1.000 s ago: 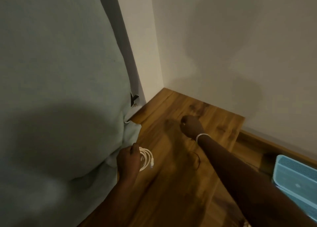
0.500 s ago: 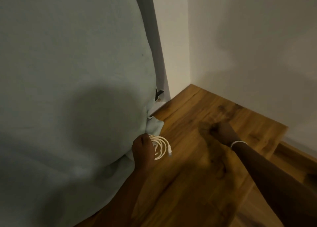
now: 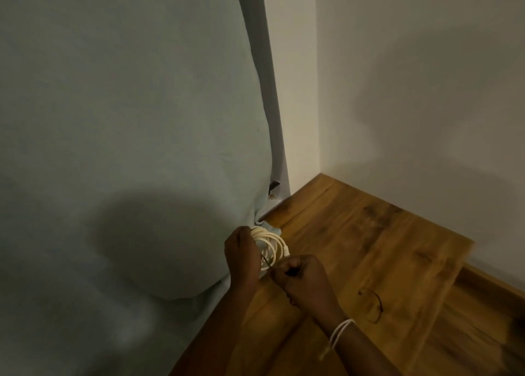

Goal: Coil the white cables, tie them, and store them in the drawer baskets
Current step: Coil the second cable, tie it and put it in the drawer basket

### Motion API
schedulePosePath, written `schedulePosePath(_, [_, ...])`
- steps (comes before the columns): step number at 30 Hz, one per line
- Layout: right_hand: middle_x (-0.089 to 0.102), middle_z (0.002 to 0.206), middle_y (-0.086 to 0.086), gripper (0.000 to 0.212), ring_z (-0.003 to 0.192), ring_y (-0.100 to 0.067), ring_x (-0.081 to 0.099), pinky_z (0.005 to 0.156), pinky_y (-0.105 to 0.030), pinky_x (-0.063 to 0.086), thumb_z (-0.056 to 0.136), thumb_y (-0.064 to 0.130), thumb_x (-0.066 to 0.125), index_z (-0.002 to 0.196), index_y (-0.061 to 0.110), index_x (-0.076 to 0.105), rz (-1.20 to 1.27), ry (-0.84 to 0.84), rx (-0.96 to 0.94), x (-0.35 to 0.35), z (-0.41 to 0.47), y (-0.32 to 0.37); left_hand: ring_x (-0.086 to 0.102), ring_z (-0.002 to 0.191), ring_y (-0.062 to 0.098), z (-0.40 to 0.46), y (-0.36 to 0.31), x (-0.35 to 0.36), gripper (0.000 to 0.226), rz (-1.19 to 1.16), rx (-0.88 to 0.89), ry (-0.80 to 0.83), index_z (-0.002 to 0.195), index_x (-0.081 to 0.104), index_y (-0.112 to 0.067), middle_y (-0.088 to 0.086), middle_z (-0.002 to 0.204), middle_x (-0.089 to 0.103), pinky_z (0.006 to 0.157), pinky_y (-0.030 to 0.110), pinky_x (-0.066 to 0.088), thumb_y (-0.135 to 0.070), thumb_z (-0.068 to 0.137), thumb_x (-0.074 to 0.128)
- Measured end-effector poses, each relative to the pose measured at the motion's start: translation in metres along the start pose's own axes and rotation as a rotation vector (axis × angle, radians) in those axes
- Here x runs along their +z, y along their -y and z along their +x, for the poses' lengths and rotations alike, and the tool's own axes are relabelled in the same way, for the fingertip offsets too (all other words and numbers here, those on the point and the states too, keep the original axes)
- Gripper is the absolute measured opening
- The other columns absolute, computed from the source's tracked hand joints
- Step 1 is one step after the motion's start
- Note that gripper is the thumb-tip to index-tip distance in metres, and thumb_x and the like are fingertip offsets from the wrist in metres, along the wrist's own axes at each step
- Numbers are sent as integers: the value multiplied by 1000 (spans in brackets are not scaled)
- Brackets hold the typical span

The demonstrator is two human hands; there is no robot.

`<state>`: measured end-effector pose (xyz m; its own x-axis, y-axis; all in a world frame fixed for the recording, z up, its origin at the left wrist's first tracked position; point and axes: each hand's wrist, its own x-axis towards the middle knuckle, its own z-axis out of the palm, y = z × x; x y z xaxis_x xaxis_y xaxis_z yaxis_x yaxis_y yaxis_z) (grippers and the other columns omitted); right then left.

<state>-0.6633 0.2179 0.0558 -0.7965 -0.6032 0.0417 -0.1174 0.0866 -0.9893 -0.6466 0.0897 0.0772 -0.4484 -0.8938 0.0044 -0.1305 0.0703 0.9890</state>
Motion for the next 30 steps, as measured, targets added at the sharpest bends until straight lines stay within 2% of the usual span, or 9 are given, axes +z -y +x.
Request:
schedulePosePath(3, [61, 48, 6, 20, 39, -2, 52, 46, -18, 42, 85, 6, 72, 65, 5, 74, 65, -122, 35, 17, 2, 7, 62, 81, 25, 3, -8, -10, 23, -60, 3, 15, 107, 61, 4, 18, 101, 62, 51, 14, 49, -8, 96, 45])
schedulePosePath(7, [57, 49, -11, 28, 41, -19, 49, 49, -32, 43, 85, 9, 73, 63, -7, 68, 247, -170, 108, 34, 4, 24, 57, 72, 18, 4, -19, -25, 12, -39, 88, -15, 97, 57, -2, 17, 95, 60, 56, 23, 45, -7, 93, 47])
schedulePosePath(10, [58, 54, -14, 32, 44, -18, 51, 51, -31, 43, 85, 15, 74, 69, -11, 68, 399, -184, 210, 45, 5, 40, 55, 64, 14, -1, -25, -34, 13, -16, 209, -51, 90, 55, -2, 14, 85, 59, 49, 12, 43, -10, 93, 46])
schedulePosePath(12, [60, 57, -12, 29, 45, -16, 52, 49, -27, 43, 86, 17, 74, 74, -9, 71, 456, -205, 247, 54, 7, 49, 55, 64, 12, -5, -30, -40, 28, -45, 260, -72, 92, 56, 1, 13, 83, 59, 47, 7, 42, -23, 87, 44])
schedulePosePath(15, [68, 70, -14, 17, 54, -19, 57, 50, -27, 47, 89, 14, 68, 81, 1, 76, 528, -235, 272, 72, 8, 61, 56, 65, 11, -8, -36, -46, 33, -106, 299, -93, 92, 56, -2, 8, 80, 59, 49, 8, 43, -27, 77, 40])
schedulePosePath(19, [74, 92, -15, 18, 82, -27, 68, 71, -40, 58, 94, 11, 59, 92, 11, 77, 689, -223, 337, 90, 2, 76, 58, 65, 11, -8, -39, -56, 13, -104, 310, -123, 89, 57, -3, 5, 78, 60, 51, 9, 44, -12, 91, 48])
schedulePosePath(23, [73, 101, -20, 18, 82, -25, 68, 62, -32, 56, 94, 12, 58, 103, 8, 74, 726, -175, 363, 98, -3, 74, 57, 59, 5, -8, -35, -69, 14, -82, 330, -81, 76, 56, -9, 2, 70, 59, 51, 9, 43, -16, 84, 47])
schedulePosePath(26, [74, 97, -19, 17, 82, -26, 69, 71, -35, 59, 94, 8, 59, 100, 5, 74, 731, -192, 321, 103, -8, 70, 57, 53, 3, -8, -31, -75, 29, -59, 300, -37, 63, 54, -18, 1, 63, 59, 48, 10, 42, -8, 89, 50])
schedulePosePath(30, [72, 74, -11, 14, 66, -20, 64, 62, -29, 56, 91, 3, 61, 89, 2, 75, 726, -192, 260, 104, -20, 75, 55, 52, 6, -5, -30, -85, 42, -2, 301, -15, 56, 52, -22, -1, 58, 56, 47, 12, 41, 2, 91, 51])
